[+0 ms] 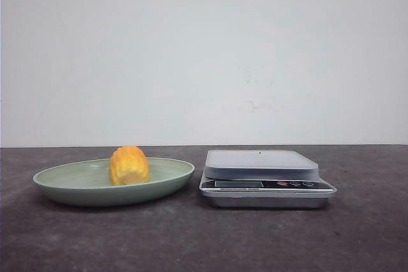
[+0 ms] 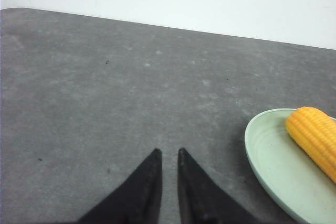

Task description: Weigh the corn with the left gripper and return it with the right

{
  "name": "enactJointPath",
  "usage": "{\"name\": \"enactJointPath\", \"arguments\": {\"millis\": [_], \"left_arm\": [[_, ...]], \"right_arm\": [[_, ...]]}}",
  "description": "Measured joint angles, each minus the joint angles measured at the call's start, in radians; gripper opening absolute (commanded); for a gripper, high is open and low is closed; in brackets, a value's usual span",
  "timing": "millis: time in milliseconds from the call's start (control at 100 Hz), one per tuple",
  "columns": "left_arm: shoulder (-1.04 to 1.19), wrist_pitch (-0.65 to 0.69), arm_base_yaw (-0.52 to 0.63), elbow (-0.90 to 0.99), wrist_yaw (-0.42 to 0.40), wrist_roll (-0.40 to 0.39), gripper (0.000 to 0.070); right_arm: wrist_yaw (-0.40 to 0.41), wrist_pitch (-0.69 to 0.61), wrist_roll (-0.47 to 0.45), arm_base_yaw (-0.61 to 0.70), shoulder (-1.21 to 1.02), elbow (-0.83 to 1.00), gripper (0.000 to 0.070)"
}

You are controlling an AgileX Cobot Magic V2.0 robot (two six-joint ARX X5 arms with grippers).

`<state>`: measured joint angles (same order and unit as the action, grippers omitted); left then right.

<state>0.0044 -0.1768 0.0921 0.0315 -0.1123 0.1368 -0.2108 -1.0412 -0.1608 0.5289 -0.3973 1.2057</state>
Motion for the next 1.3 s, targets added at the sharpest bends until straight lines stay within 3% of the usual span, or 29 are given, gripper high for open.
{"name": "enactJointPath", "arguments": {"millis": [380,590,710,890,1090,1300], "left_arm": [[0.0,0.0,0.0,0.0,0.0,0.0,0.0017],[0.0,0.0,0.0,0.0,0.0,0.0,0.0017],[0.0,0.0,0.0,0.0,0.0,0.0,0.0017],[0.0,0.0,0.0,0.0,0.0,0.0,0.0017],[0.0,0.0,0.0,0.0,0.0,0.0,0.0017],[0.0,0.001,0.0,0.0,0.0,0.0,0.0017]], "right_arm": [[-0.003,0.002,0.006,-0.004,0.001,0.0,0.0007],[-0.016,0.122,0.081,-0.166,0.048,-0.044,0.0007],[0.014,0.268,0.127,-0.283,0.128,-0.178,0.0007],[0.133,0.522,0.173,-0.428,0.267,-0.487,0.0007],[0.158,0.756,0.187,-0.464,0.362,-0.848,0.0007],[0.158,0.85,0.187,-0.465,0.39,-1.041,0.0007]]}}
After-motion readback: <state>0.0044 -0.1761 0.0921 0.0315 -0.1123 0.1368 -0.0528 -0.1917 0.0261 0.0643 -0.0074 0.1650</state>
